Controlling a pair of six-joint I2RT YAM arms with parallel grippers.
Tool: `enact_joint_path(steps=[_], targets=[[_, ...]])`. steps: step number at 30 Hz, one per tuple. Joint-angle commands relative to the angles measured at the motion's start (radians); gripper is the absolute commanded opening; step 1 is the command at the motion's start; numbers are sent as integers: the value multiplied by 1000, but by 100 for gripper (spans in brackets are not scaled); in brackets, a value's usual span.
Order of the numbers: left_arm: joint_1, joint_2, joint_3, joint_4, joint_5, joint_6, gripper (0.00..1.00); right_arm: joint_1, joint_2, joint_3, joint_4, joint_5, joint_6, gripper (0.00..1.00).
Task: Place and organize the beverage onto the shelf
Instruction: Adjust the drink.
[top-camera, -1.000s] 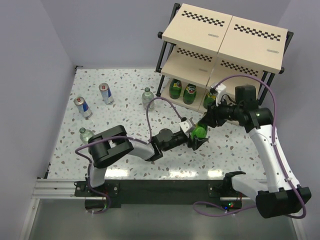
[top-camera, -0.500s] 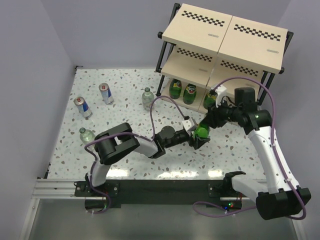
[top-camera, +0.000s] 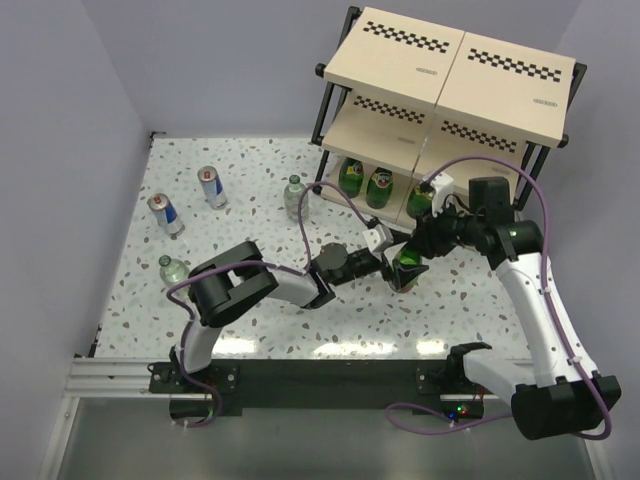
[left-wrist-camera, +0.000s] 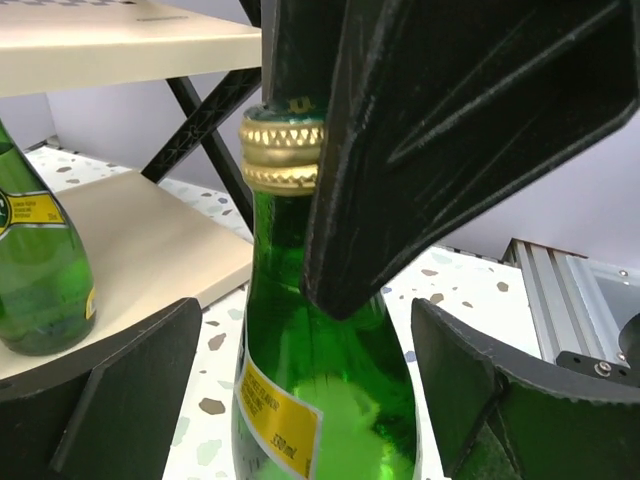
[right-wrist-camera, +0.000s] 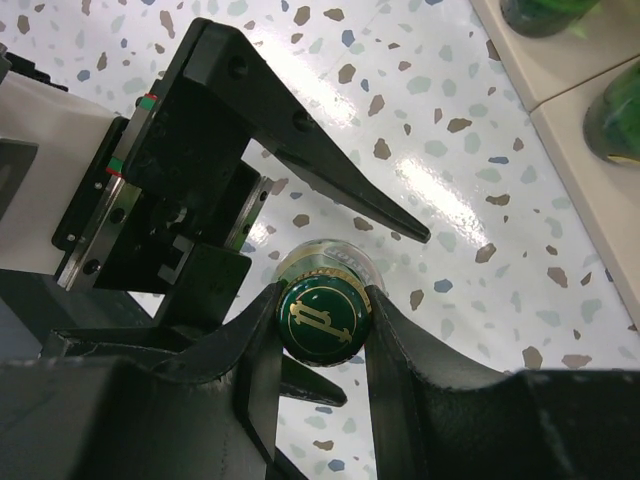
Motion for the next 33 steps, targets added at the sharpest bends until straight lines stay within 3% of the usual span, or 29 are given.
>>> enact_joint_path(steps=[1, 19, 26, 29, 30, 32, 33], targets=[[5, 18, 17, 121, 27, 13, 91, -15, -42, 42, 72, -16, 16, 0], [5, 78, 33, 28, 48, 68, 94, -44, -42, 70, 78, -18, 34, 0], [5, 83, 39, 26, 35, 70, 88, -45, -41, 65, 81, -24, 33, 0], [5, 81, 59, 28, 42, 62, 70, -47, -41, 62, 79, -24, 33, 0], [5, 81, 66, 29, 39, 59, 46, -47, -39, 62, 81, -23, 33, 0], [5, 78, 68, 47, 30, 45, 25, -47, -39, 60, 81, -18, 33, 0], [7, 77, 65, 66, 25, 40, 4, -47, -39, 57, 83, -10, 33, 0]])
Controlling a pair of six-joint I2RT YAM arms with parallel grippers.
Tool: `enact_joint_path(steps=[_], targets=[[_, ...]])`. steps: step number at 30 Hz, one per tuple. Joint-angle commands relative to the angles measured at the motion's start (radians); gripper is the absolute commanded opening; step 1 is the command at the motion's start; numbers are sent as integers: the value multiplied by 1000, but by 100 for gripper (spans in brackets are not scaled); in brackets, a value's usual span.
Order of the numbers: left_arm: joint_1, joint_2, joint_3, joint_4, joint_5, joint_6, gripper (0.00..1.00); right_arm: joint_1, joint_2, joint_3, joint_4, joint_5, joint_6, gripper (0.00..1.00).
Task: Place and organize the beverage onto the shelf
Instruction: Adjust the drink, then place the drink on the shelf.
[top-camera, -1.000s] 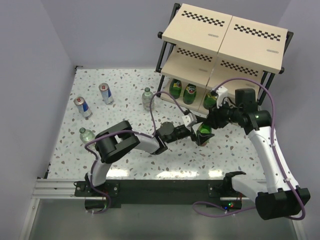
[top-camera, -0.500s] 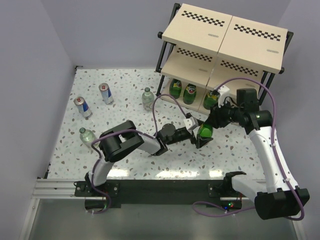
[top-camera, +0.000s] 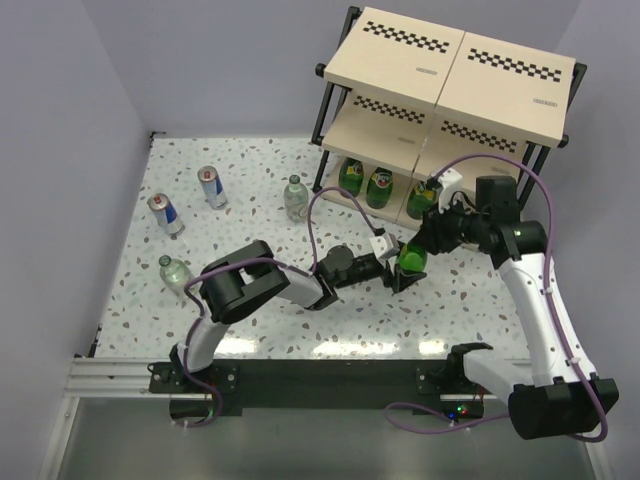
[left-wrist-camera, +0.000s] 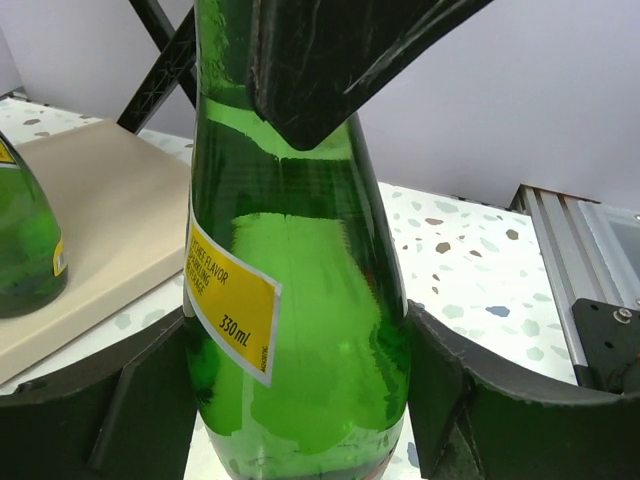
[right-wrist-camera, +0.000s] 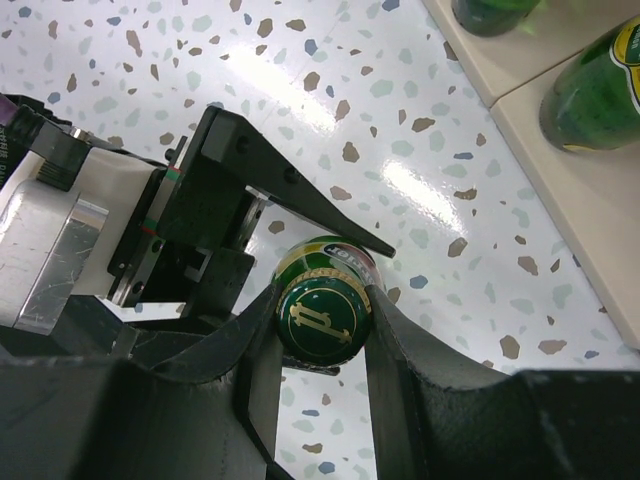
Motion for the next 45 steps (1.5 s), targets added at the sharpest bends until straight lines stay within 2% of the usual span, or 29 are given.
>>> enact_joint_path(steps=[1, 3, 4, 7, 8, 9, 10, 14, 22, 28, 35, 45], targets=[[7, -3, 41, 99, -28, -3, 0, -3, -36, 57, 65, -30, 25, 0], [7, -3, 40, 121, -43, -11, 0, -3, -34, 57, 65, -19, 23, 3], [8, -2, 41, 122, -44, -15, 0, -3, -34, 57, 65, -11, 22, 20], [8, 9, 57, 134, -49, -18, 0, -3, -30, 65, 62, -5, 22, 43], [8, 20, 67, 136, -57, -20, 0, -5, -29, 69, 62, 2, 22, 63], [8, 21, 72, 138, -60, -22, 0, -5, -29, 72, 59, 5, 22, 68], [8, 26, 76, 139, -67, -23, 0, -5, -28, 75, 59, 16, 23, 83], [8, 40, 95, 144, -78, -25, 0, -5, -31, 106, 52, 38, 25, 98], [8, 63, 153, 109, -86, -18, 0, -6, -34, 233, 16, 139, 25, 99], [4, 106, 262, 24, -117, -26, 0, -8, -60, 354, 13, 237, 74, 99], [-10, 181, 426, -123, -166, -31, 0, -8, -53, 454, 3, 282, 114, 99], [-10, 299, 682, -338, -216, -15, 0, -6, -34, 506, -2, 308, 126, 99]])
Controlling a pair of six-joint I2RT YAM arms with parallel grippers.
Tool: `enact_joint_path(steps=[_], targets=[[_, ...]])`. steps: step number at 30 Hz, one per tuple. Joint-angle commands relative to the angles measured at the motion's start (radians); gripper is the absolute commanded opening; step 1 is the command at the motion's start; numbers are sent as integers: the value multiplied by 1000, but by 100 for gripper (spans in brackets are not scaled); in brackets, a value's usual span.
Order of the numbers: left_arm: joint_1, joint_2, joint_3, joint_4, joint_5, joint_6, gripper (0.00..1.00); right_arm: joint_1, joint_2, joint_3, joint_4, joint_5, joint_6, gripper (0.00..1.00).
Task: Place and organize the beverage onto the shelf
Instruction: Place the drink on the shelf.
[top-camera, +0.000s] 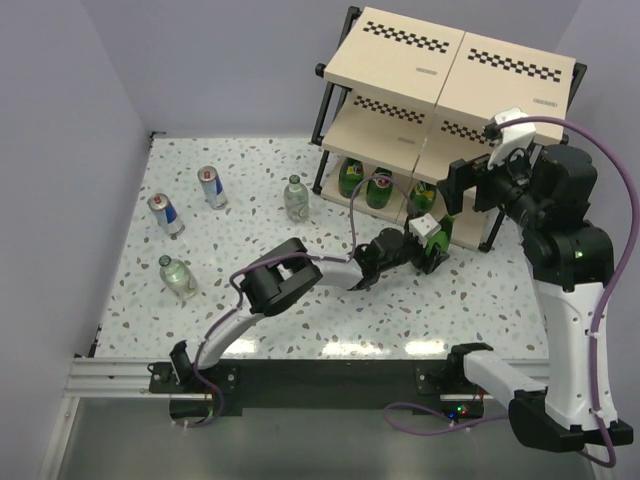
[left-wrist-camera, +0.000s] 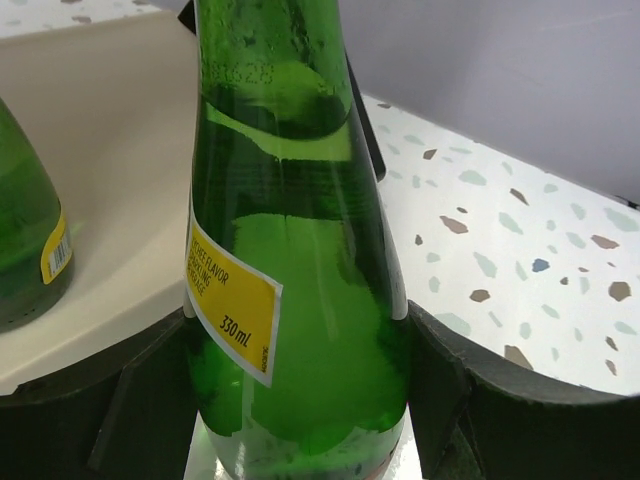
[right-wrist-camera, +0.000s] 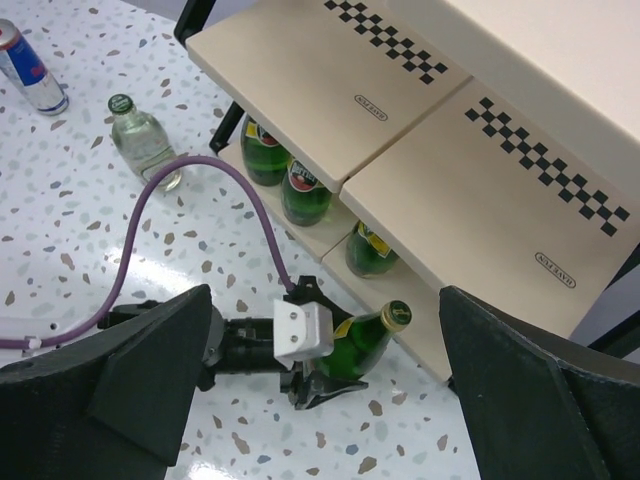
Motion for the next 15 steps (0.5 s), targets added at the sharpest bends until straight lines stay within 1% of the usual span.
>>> enact_joint_path(steps=[1, 9, 10, 15], targets=[[-6, -17, 144, 73, -45, -3, 0, -3, 4, 47, -2, 34, 22, 99], [-5, 17, 233, 27, -65, 11, 0, -3, 9, 53, -5, 43, 28, 99], [-5, 23, 254, 15, -91, 13, 0, -2, 9, 53, -7, 45, 30, 99], [-5, 52, 332, -39, -121, 22, 0, 1, 13, 60, -13, 48, 31, 99]])
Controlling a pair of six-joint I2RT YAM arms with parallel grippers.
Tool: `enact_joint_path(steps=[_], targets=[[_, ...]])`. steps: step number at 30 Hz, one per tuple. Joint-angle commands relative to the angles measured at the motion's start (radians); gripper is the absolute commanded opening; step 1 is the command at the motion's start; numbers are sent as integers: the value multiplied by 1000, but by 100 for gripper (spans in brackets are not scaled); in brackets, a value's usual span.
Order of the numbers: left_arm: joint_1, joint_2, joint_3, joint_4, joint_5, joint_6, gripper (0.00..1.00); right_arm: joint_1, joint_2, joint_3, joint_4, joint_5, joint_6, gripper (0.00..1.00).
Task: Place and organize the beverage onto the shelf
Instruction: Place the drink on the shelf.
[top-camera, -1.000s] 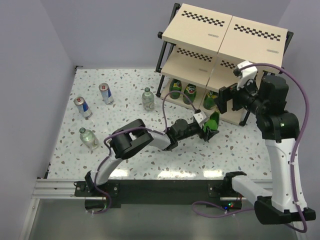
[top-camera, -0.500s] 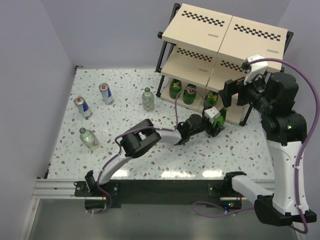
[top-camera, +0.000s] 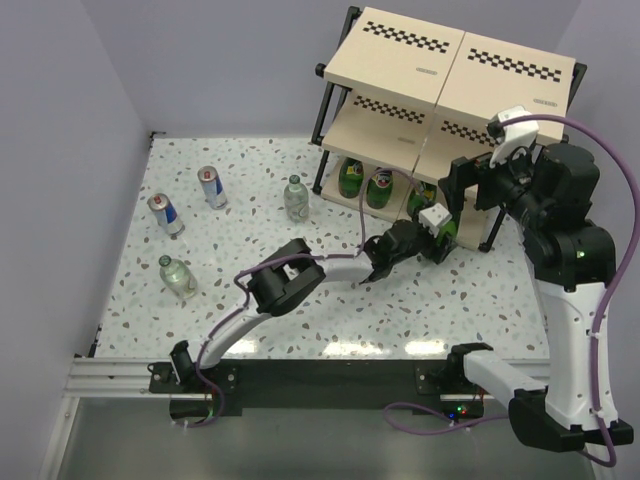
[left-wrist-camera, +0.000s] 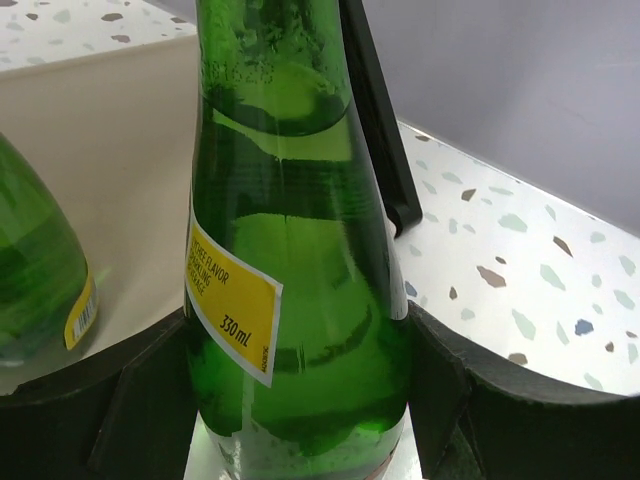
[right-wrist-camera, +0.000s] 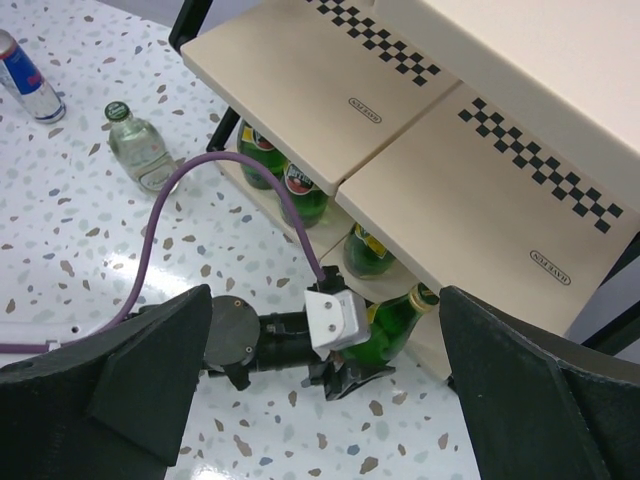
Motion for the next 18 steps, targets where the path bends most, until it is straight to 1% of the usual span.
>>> enact_joint_path(steps=[1, 10, 18], targets=[[-3, -18, 139, 112, -47, 18, 0, 1, 6, 44, -7, 29, 19, 99], [-3, 34, 271, 60, -73, 29, 0, 6, 7, 56, -15, 33, 20, 99], [2, 48, 312, 78, -81, 33, 0, 9, 7, 52, -19, 39, 20, 99]])
